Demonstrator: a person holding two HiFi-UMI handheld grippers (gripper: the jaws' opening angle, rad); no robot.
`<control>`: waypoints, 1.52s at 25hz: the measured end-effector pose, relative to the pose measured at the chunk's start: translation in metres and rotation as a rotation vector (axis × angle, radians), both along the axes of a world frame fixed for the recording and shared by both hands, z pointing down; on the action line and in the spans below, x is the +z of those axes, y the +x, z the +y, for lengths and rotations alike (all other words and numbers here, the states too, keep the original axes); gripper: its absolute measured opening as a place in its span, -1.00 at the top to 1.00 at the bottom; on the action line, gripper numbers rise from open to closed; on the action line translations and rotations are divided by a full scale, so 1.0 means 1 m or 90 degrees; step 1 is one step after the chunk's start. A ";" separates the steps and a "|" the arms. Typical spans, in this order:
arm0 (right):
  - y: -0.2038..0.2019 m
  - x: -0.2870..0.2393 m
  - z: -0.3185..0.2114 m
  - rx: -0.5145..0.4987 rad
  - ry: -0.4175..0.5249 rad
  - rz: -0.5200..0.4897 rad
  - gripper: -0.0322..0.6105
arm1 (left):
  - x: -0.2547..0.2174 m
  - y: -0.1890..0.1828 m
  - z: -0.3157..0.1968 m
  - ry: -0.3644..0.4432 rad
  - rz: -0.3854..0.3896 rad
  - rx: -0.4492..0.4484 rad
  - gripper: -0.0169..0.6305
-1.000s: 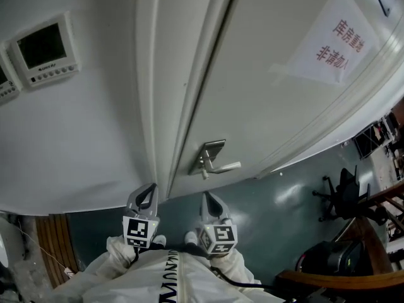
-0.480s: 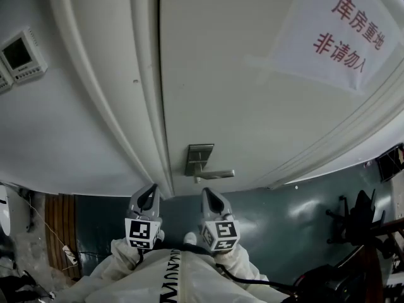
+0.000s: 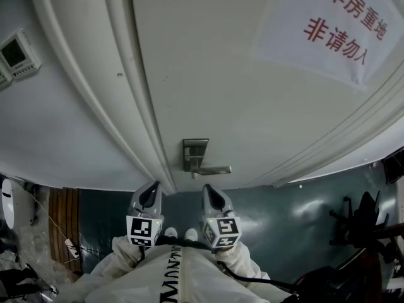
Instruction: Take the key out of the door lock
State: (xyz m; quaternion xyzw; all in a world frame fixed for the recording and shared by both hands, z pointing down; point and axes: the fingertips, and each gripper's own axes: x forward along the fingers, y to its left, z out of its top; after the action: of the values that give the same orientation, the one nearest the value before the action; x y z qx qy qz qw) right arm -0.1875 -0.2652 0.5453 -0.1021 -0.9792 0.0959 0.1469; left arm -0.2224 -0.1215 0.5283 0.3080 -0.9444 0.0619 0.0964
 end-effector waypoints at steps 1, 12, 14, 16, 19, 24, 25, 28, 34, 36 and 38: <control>0.000 -0.001 0.001 0.003 -0.009 0.000 0.89 | 0.000 -0.001 0.001 -0.001 0.000 0.002 0.95; -0.004 0.026 0.008 0.006 -0.175 0.061 0.68 | 0.000 -0.004 -0.002 0.000 0.003 0.030 0.95; -0.006 0.035 0.008 0.007 -0.241 0.079 0.62 | -0.002 -0.004 -0.001 0.000 0.001 0.029 0.95; -0.010 0.042 0.008 0.007 -0.323 0.089 0.55 | -0.004 -0.006 -0.001 -0.001 -0.002 0.027 0.95; -0.017 0.045 0.008 0.004 -0.452 0.092 0.46 | -0.004 -0.006 0.002 -0.004 -0.002 0.024 0.95; -0.022 0.053 0.008 0.006 -0.594 0.108 0.44 | -0.004 -0.005 0.004 -0.007 -0.001 0.019 0.95; -0.022 0.057 0.008 0.010 -0.624 0.114 0.44 | -0.004 -0.005 0.005 -0.008 -0.001 0.019 0.95; -0.025 0.068 0.006 0.020 -0.690 0.122 0.44 | -0.005 -0.005 0.006 -0.011 -0.001 0.017 0.95; -0.039 0.086 0.004 0.035 -0.809 0.118 0.44 | -0.004 -0.004 0.015 -0.022 0.000 0.006 0.95; -0.043 0.088 0.004 0.038 -0.844 0.111 0.45 | -0.004 -0.003 0.019 -0.025 0.001 0.001 0.95; -0.048 0.091 0.004 0.036 -0.865 0.102 0.46 | -0.004 -0.002 0.023 -0.028 0.002 -0.003 0.95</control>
State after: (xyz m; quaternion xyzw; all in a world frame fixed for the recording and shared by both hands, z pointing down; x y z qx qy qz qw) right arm -0.2350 -0.2611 0.6361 -0.1383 -0.6899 0.7004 0.1198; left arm -0.2240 -0.0989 0.5243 0.3034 -0.9435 0.0818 0.1050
